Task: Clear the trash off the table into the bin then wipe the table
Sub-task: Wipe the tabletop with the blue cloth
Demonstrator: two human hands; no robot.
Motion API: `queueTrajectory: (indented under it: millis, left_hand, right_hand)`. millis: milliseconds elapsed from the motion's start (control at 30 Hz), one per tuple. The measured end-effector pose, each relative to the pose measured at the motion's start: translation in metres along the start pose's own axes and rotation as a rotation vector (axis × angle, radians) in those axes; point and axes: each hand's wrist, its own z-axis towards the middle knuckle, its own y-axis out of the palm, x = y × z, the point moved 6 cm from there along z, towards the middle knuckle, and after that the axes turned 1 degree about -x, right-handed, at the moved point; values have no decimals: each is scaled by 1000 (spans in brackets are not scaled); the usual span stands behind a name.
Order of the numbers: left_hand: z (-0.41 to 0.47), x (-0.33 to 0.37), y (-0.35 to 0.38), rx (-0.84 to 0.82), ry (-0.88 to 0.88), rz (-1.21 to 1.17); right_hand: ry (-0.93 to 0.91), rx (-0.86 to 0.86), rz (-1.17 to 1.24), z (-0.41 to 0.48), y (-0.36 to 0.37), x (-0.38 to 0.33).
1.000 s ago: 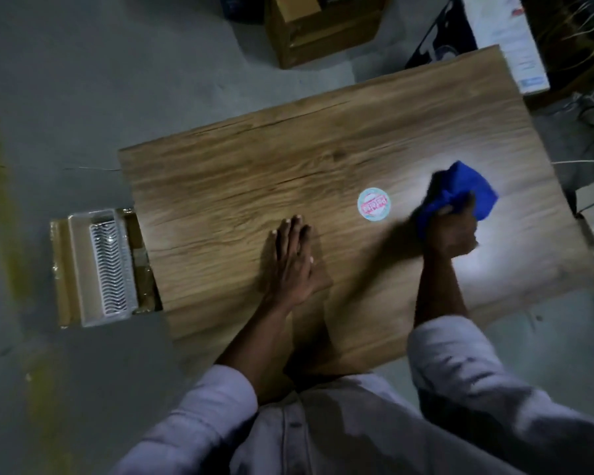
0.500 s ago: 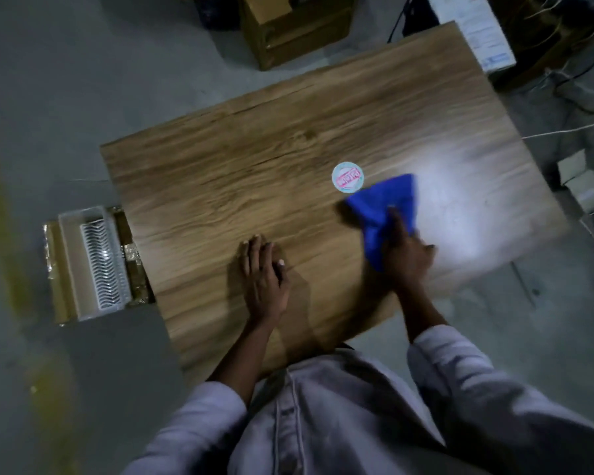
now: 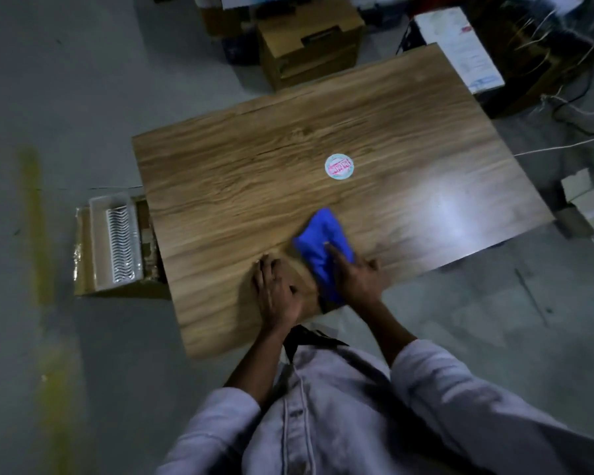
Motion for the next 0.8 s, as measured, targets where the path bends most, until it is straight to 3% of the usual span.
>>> queueTrajectory:
  millis: [133, 233, 300, 367, 433, 500, 600, 667, 800]
  left_hand:
    - [-34, 6, 17, -61, 20, 3]
    - [-50, 25, 24, -88, 50, -4]
    - [-54, 40, 27, -97, 94, -4]
    - [-54, 53, 28, -109, 117, 12]
    - [-48, 65, 28, -112, 97, 58]
    - [-41, 77, 26, -72, 58, 95]
    - [-25, 91, 31, -25, 41, 120]
    - [-16, 97, 38, -21, 78, 145]
    - [16, 140, 56, -10, 195, 65]
  right_hand:
    - [552, 21, 22, -23, -35, 140]
    - [846, 141, 101, -20, -71, 174]
    - [735, 246, 135, -4, -84, 138]
    - [422, 248, 97, 5, -79, 69]
    - [61, 128, -43, 0, -54, 2]
    - [-87, -98, -143, -8, -25, -12]
    - [3, -128, -129, -5, -15, 49]
    - [120, -43, -118, -4, -30, 106]
    - [582, 52, -44, 10, -79, 260]
